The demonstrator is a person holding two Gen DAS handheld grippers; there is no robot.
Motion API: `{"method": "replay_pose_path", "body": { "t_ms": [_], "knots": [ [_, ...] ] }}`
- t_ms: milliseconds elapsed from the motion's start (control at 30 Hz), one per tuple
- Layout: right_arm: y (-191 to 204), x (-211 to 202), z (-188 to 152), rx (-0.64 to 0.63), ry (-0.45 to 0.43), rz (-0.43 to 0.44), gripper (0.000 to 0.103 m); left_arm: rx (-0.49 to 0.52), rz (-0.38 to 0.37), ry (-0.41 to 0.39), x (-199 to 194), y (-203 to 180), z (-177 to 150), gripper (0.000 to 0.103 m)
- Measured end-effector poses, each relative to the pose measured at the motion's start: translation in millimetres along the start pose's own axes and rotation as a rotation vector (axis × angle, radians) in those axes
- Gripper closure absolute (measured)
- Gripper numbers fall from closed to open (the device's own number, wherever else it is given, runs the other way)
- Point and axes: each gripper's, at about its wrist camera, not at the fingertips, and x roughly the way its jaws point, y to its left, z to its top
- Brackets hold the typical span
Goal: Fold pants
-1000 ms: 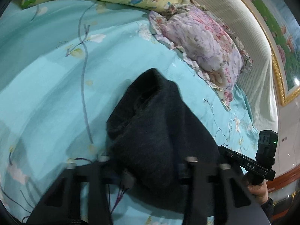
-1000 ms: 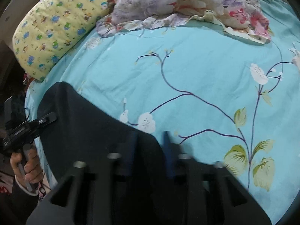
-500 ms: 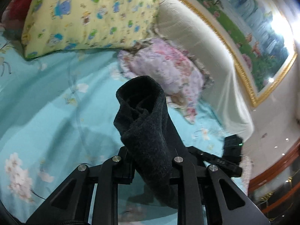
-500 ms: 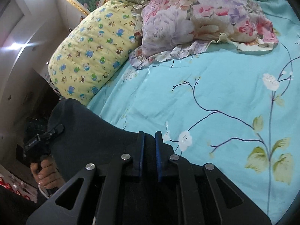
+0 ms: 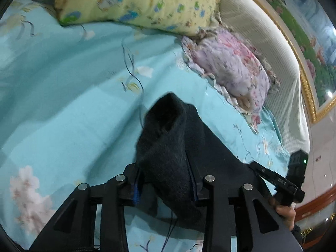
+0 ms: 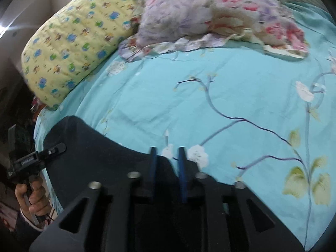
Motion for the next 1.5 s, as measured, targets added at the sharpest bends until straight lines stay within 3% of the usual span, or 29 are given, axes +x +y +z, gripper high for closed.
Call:
{"method": "replay_pose_path", "body": {
  "t_ms": [233, 433, 667, 1000, 1100, 1333, 1500],
  "knots": [
    [-15, -61, -21, 0.071, -0.097, -0.004, 0.062, 0.015, 0.040, -0.092, -41, -13, 5, 0.046],
    [-28, -110, -60, 0.153, -0.187, -0.014, 0.058, 0.062, -0.009, -0.094, -50, -44, 2, 0.045],
    [-37, -151, -102, 0.226, -0.230, -0.026, 0.055, 0.170, -0.090, -0.016, -32, -102, -17, 0.040],
    [-64, -193, -171, 0.347, -0.258, -0.076, 0.053, 0.309, -0.194, 0.170, 16, -185, -79, 0.037],
    [-75, -205, -189, 0.388, -0.270, -0.100, 0.053, 0.359, -0.225, 0.214, 26, -207, -95, 0.032],
    [-105, -244, -224, 0.512, -0.347, -0.165, 0.053, 0.521, -0.279, 0.328, 52, -276, -141, 0.031],
    [-125, -264, -241, 0.601, -0.387, -0.223, 0.046, 0.569, -0.316, 0.394, 69, -310, -163, 0.031]
  ]
}}
